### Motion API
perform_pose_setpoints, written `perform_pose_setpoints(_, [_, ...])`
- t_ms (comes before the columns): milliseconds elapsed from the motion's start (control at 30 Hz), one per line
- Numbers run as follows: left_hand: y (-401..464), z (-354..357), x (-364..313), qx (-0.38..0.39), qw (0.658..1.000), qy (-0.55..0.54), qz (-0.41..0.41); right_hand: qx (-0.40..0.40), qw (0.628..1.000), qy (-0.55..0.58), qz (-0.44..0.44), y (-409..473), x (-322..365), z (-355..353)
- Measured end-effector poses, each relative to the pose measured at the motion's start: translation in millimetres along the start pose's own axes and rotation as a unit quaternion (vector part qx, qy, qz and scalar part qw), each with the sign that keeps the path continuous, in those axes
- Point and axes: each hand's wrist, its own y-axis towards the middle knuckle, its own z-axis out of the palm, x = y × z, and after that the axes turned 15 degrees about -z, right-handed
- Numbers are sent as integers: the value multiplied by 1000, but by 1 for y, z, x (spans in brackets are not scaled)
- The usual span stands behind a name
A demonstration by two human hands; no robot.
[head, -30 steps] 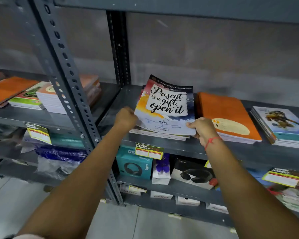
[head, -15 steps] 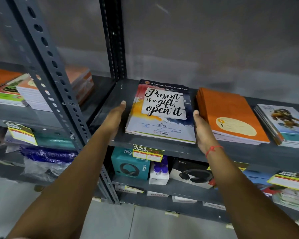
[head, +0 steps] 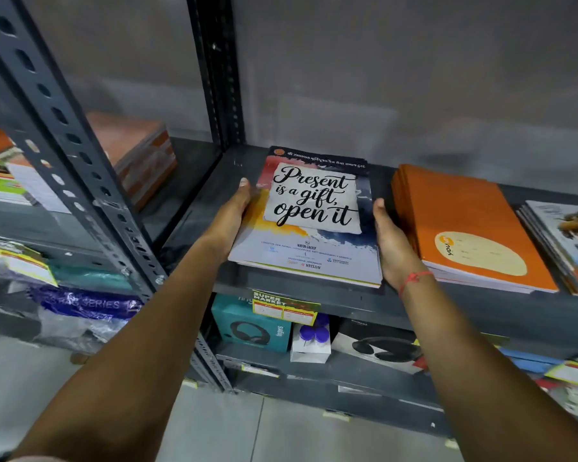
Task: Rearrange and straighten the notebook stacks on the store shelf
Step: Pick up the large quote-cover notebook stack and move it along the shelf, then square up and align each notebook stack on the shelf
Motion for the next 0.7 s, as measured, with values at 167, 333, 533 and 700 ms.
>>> perform_pose_setpoints(167, [-12,-7,24,26,996,-76,26,16,998,-42,-45,-30,-8,-1])
perform_pose_setpoints(333, [-32,-7,80,-23,988,-108,108,28,980,-159,-118,-84,-31,-1])
perform_pose_setpoints(533, [-39,8,78,-41,987,-66,138,22,988,-109,-109,-85,-33,9])
perform_pose_setpoints(700, [-33,-23,84,29,990,-60,126,1,992,-60,-113,-86,-34,-8])
